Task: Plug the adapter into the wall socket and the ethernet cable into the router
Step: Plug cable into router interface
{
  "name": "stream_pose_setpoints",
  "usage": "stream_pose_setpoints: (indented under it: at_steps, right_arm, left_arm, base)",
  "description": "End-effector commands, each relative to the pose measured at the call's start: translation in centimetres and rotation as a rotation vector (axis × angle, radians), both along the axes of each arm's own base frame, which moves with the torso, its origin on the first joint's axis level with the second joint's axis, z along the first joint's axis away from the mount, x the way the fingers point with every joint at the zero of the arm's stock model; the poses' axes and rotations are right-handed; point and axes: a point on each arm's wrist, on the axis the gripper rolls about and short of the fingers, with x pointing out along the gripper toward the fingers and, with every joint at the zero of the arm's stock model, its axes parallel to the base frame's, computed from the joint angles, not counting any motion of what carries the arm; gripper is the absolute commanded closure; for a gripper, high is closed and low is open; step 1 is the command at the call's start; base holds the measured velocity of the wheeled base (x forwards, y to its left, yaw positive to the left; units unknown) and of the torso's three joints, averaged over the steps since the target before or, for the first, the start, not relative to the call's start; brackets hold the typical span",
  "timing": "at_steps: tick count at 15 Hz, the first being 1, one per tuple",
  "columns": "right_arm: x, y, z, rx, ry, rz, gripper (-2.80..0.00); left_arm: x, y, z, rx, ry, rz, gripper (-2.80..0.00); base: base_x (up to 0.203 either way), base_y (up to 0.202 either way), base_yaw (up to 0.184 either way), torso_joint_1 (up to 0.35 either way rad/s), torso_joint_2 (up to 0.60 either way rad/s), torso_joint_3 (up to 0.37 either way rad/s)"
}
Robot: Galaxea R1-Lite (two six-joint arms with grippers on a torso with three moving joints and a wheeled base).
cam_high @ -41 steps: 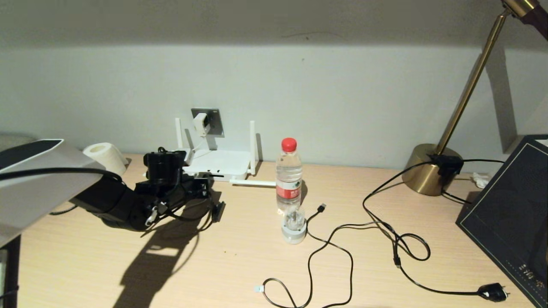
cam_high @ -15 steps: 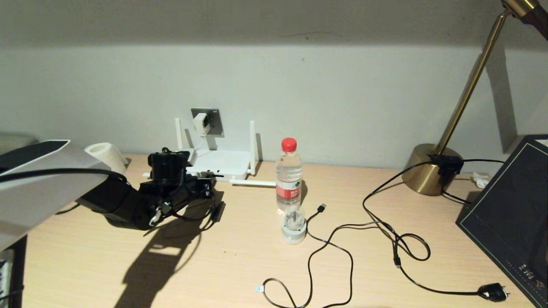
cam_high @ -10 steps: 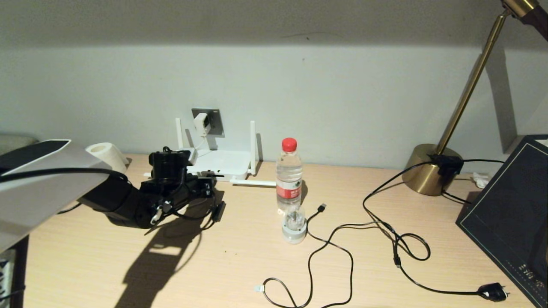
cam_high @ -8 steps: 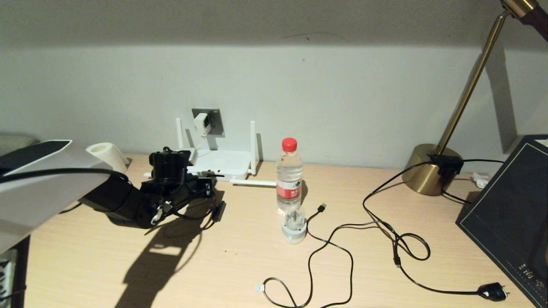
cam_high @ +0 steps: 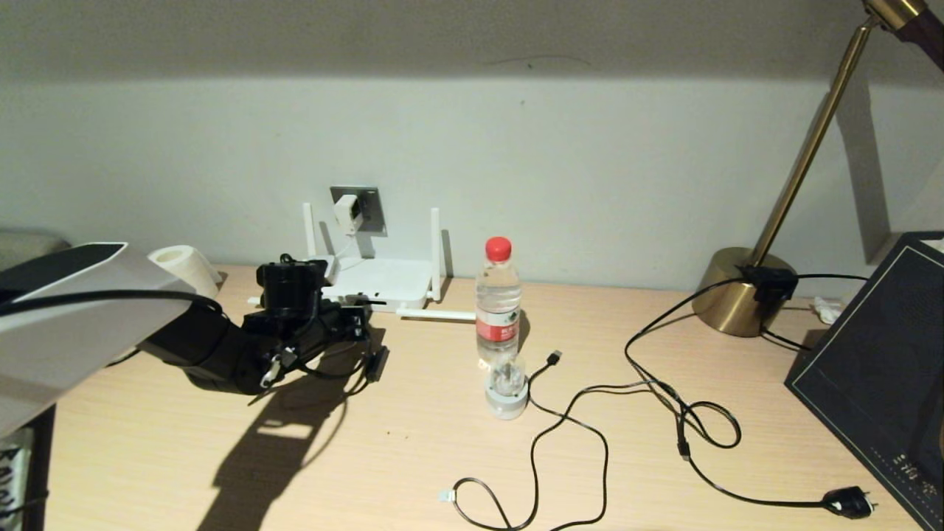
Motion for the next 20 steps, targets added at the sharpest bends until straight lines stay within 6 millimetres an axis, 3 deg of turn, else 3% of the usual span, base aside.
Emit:
stream_pose_setpoints:
  at_steps: [1, 20]
  right_arm:
    - [0.00, 0.00, 0.00, 0.000, 0.000, 0.001, 0.00]
    - [0.00, 0.00, 0.00, 0.000, 0.000, 0.001, 0.00]
  left_arm:
    - [-0.02, 0.07, -0.13, 0.001, 0.004, 0.003, 0.00]
    - [0.70, 0.00, -0.03, -0.003, -0.013, 0.003, 0.00]
  base:
    - [0.000, 0.000, 0.000, 0.000, 0.00, 0.000]
    - [0.000, 0.000, 0.000, 0.000, 0.00, 0.000]
